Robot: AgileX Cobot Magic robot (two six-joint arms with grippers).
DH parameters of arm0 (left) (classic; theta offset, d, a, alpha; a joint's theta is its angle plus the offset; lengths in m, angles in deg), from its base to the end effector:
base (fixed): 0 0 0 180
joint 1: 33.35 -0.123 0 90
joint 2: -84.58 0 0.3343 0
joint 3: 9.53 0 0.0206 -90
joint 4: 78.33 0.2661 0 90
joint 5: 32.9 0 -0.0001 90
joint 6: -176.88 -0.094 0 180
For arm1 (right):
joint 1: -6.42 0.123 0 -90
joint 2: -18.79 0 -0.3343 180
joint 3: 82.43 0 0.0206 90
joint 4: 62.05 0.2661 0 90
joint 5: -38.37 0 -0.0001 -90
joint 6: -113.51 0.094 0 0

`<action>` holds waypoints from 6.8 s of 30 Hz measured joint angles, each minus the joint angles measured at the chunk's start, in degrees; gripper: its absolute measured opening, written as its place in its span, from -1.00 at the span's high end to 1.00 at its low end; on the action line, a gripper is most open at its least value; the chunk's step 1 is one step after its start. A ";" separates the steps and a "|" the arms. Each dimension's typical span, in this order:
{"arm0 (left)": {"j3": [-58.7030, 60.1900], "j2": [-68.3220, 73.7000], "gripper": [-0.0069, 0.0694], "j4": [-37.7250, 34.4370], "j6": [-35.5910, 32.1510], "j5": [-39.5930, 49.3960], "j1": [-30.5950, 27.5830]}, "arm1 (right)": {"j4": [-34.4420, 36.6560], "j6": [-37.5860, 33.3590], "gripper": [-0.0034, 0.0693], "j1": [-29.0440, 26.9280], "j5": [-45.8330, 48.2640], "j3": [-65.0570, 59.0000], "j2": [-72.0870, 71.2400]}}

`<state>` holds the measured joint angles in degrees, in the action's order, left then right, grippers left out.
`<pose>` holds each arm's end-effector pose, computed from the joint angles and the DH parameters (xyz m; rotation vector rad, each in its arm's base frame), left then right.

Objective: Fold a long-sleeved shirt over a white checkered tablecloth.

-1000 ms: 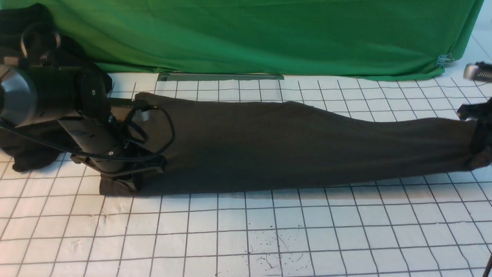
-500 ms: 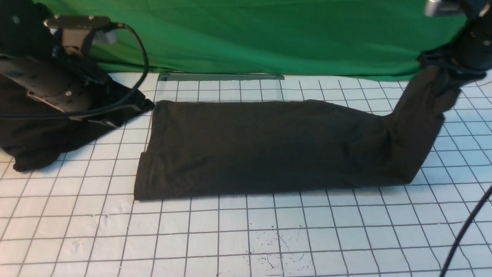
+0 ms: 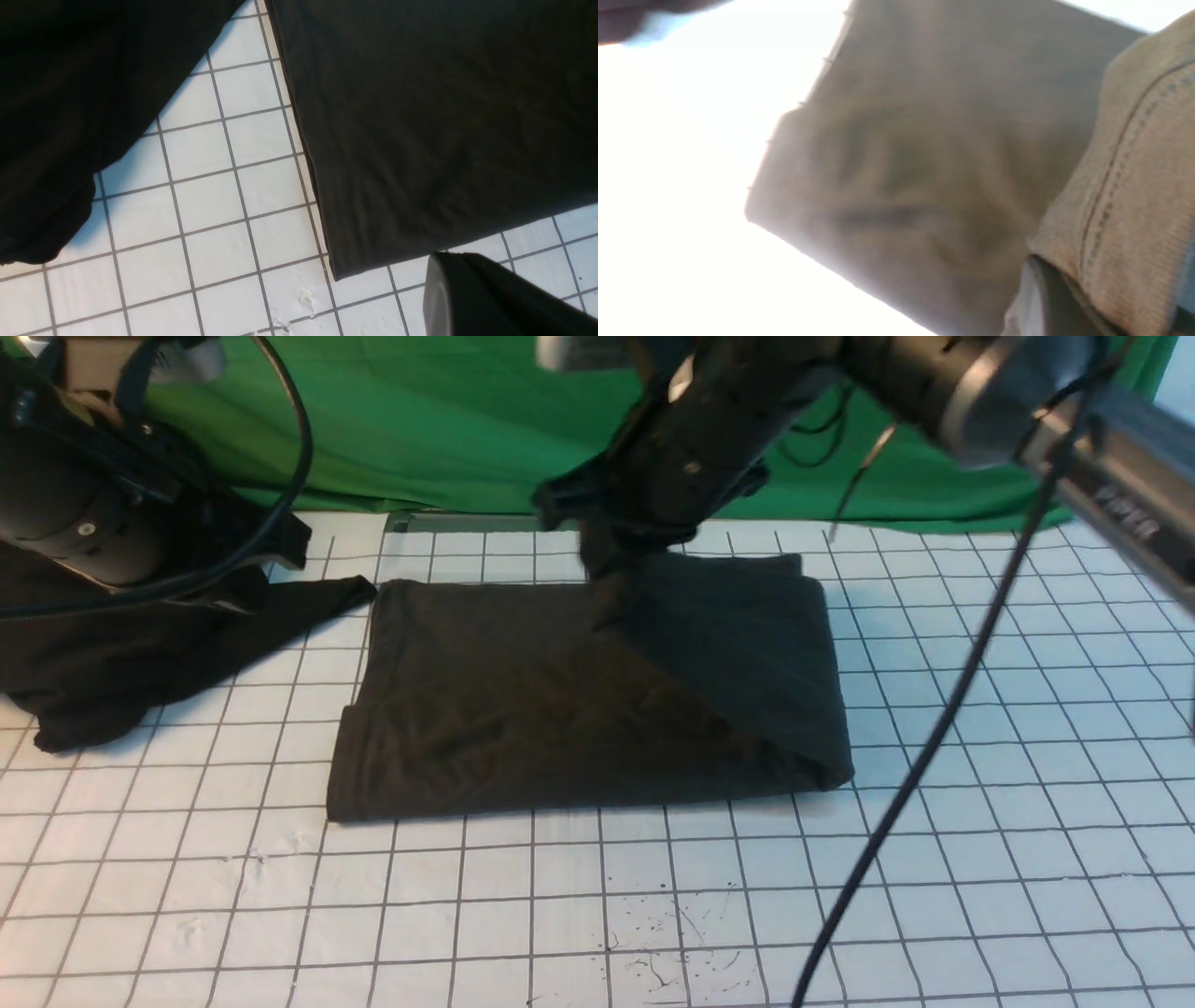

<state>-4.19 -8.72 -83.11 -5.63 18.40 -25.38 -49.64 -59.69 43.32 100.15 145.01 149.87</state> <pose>0.2997 -0.0481 0.3926 0.1904 2.4957 -0.1425 0.4171 0.3354 0.3494 -0.6221 2.5303 0.5721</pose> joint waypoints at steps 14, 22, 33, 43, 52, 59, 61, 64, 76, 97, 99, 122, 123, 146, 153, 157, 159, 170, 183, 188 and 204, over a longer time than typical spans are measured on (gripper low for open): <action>0.00 -0.16 0.82 0.00 0.88 2.87 0.00 | 6.99 1.77 0.62 8.52 -14.53 3.18 11.67; 0.00 -0.16 0.82 0.00 1.97 4.05 0.00 | 8.93 -3.86 -0.51 8.55 -11.12 4.35 12.22; 0.00 1.57 0.82 -3.11 2.16 0.94 0.00 | -11.32 -9.98 0.71 -1.31 6.66 8.10 1.53; 0.00 15.45 0.81 -3.40 2.51 -5.92 0.00 | -10.50 -14.27 0.92 -8.57 7.85 -15.92 -10.67; 0.00 25.54 0.24 3.43 9.37 -19.34 0.00 | -9.03 -14.73 0.92 -8.64 4.80 -22.77 -12.95; -0.05 30.03 -0.19 1.89 8.15 -22.59 0.00 | -8.34 -14.97 0.92 -8.68 4.20 -22.79 -13.06; -0.05 30.11 -0.10 1.89 8.02 -22.26 0.00 | -8.15 -15.04 0.92 -8.68 4.15 -22.79 -13.06; -0.05 30.01 0.12 2.23 7.64 -21.91 0.00 | -7.86 -15.14 0.92 -8.68 4.00 -22.79 -13.06; -0.05 25.01 0.62 4.79 6.78 -21.31 0.00 | -7.55 -15.14 0.91 -8.68 3.43 -22.79 -13.06; -0.05 22.79 -0.20 12.47 12.02 -16.98 0.00 | -5.92 -15.77 0.81 -8.68 6.67 -22.79 -13.06; -0.05 21.68 -0.23 13.69 13.65 -16.42 0.00 | -5.92 -15.84 0.81 -8.68 6.75 -22.79 -13.06; 11.28 23.66 0.83 -7.41 -2.76 -18.37 0.06 | -1.49 -16.98 0.92 -8.76 5.95 -22.79 -0.40; 11.27 23.67 0.83 -7.41 -2.76 -18.45 0.06 | -1.62 -16.98 0.92 -8.75 5.95 -22.79 -0.25; 23.06 -27.03 0.83 -14.79 -1.03 -8.74 0.00 | -2.99 -13.30 0.92 -9.98 -1.87 -23.20 -40.74; 32.27 -53.52 0.83 -18.10 -0.22 -2.34 0.00 | -2.99 -15.94 0.92 -9.98 -5.98 -23.36 -56.55; 34.33 -64.16 0.83 -18.68 3.10 -0.22 0.00 | -3.75 -16.91 0.92 -9.98 -9.59 -27.70 -64.36; 34.54 -66.62 0.83 -18.88 3.66 -0.10 0.00 | -4.94 -16.87 0.92 -9.98 -11.82 -31.14 -67.22; 34.69 -71.67 0.83 -19.11 4.45 -0.76 0.00 | -10.81 -13.13 0.92 -9.98 -40.67 -74.02 -102.24; 34.69 -71.67 0.83 -14.51 4.50 -3.59 0.00 | -10.92 -9.49 0.88 -9.98 -52.48 -97.24 -122.74; 34.79 -71.67 0.83 -13.42 4.21 -4.03 0.00 | -10.92 -9.49 0.83 -9.98 -53.04 -97.29 -122.80; 34.76 -71.67 0.81 -10.12 4.06 -4.03 0.00 | -10.92 -9.49 0.71 -9.98 -53.17 -97.43 -122.80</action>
<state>30.57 -80.39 -93.24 -1.57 14.37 -25.38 -60.56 -69.18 33.34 46.98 47.58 27.08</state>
